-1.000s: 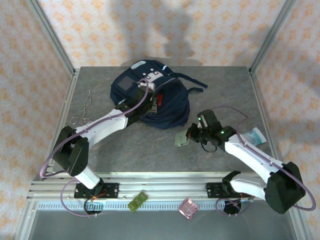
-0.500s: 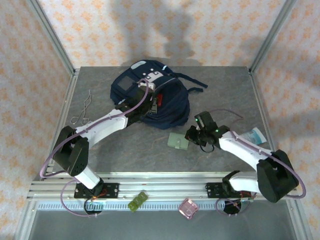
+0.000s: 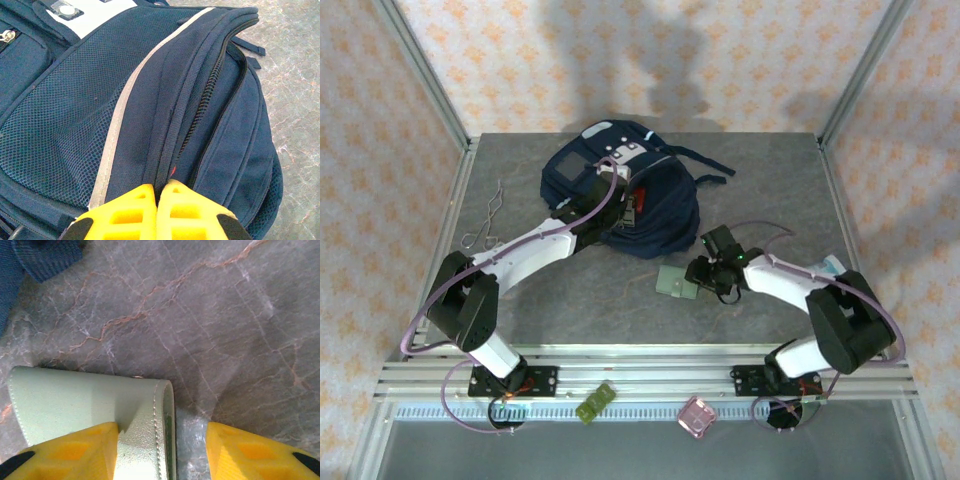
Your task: Pack the student bag
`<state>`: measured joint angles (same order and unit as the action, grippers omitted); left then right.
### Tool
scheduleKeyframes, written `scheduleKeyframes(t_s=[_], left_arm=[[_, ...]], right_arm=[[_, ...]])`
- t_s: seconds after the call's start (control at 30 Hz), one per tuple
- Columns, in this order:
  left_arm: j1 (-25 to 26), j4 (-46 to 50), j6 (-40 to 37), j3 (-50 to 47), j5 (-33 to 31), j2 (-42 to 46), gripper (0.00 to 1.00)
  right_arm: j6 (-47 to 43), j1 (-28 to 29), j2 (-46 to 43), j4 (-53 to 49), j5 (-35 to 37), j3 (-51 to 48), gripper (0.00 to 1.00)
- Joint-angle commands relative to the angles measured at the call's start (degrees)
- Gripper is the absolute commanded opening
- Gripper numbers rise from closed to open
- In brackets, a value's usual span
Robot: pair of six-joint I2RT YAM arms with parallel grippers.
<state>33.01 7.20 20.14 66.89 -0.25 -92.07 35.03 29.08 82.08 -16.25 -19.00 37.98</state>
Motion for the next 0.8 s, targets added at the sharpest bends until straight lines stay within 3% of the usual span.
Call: scheduleKeyframes(t_s=[0.0, 0.43, 0.5, 0.6, 0.67, 0.77], left_arm=[[0.9, -3.1, 1.9, -0.3, 1.5, -0.1, 0.0], [0.9, -3.2, 1.8, -0.7, 1.2, -0.1, 0.0], [0.9, -3.0, 1.7, -0.7, 0.9, 0.0, 0.0], [0.9, -2.9, 1.7, -0.8, 0.6, 0.1, 0.0], [1.0, -3.0, 1.7, -0.8, 0.6, 0.0, 0.0], [0.9, -2.9, 1.8, -0.6, 0.8, -0.1, 0.0]], right_arm=[[-1.3, -0.3, 0.7, 2.5, 1.3, 2.5, 0.49], [-2.3, 2.5, 8.9, 1.5, 2.5, 4.2, 0.45], [-2.3, 3.4, 10.3, 0.1, 4.2, 4.2, 0.36], [-2.0, 3.7, 11.5, -0.8, 5.6, 3.1, 0.13], [-1.5, 3.7, 11.5, -1.0, 5.6, 2.7, 0.02], [-1.4, 3.7, 9.6, -2.0, 5.9, 3.7, 0.0]])
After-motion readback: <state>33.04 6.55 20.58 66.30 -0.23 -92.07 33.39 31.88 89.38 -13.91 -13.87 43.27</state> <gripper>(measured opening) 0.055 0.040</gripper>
